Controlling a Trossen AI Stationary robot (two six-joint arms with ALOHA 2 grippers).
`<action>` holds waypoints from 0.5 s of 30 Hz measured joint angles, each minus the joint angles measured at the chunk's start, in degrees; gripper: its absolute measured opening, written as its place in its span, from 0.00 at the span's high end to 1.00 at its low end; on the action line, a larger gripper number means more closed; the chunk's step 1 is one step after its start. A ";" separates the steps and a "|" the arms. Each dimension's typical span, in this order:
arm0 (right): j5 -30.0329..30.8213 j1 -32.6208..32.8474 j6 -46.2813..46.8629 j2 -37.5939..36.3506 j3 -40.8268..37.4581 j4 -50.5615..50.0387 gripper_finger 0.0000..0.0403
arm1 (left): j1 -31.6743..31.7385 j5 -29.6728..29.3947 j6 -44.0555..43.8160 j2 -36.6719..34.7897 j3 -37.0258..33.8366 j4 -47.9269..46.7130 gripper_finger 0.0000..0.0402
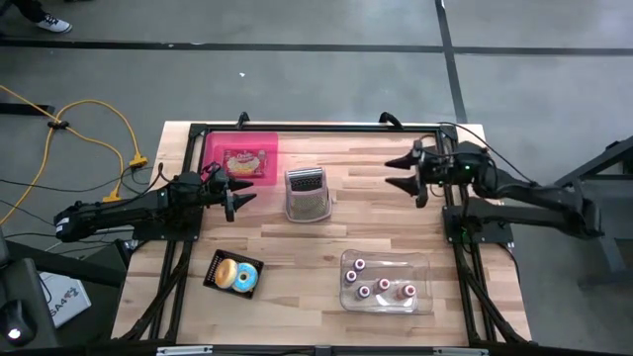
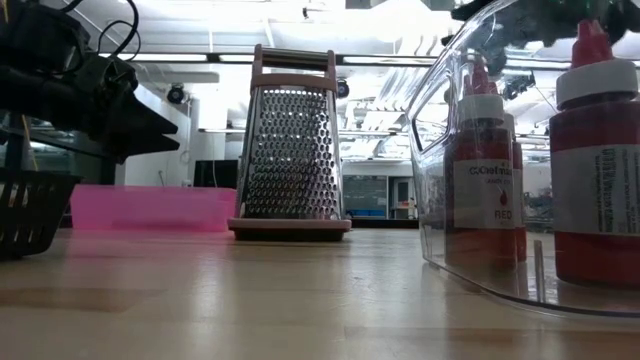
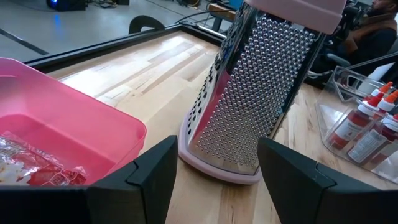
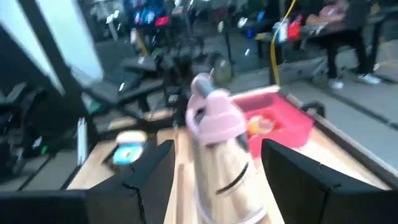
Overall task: Pick & Place Food Item
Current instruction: Return to Home Position
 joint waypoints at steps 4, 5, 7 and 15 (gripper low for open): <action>-0.55 -3.49 1.88 -4.86 -4.01 0.25 0.44 | 0.00 0.00 -0.01 0.00 0.00 -0.01 0.46; -1.18 -4.25 1.89 -5.73 -5.02 0.22 0.44 | 0.00 0.00 0.01 0.00 0.00 -0.01 0.46; -1.63 -5.42 1.91 -7.38 -6.89 0.37 0.44 | 0.00 0.00 -0.01 0.00 0.00 0.00 0.46; -1.83 -7.70 1.94 -11.64 -12.15 0.93 0.44 | 0.00 0.00 -0.01 0.00 0.00 0.01 0.46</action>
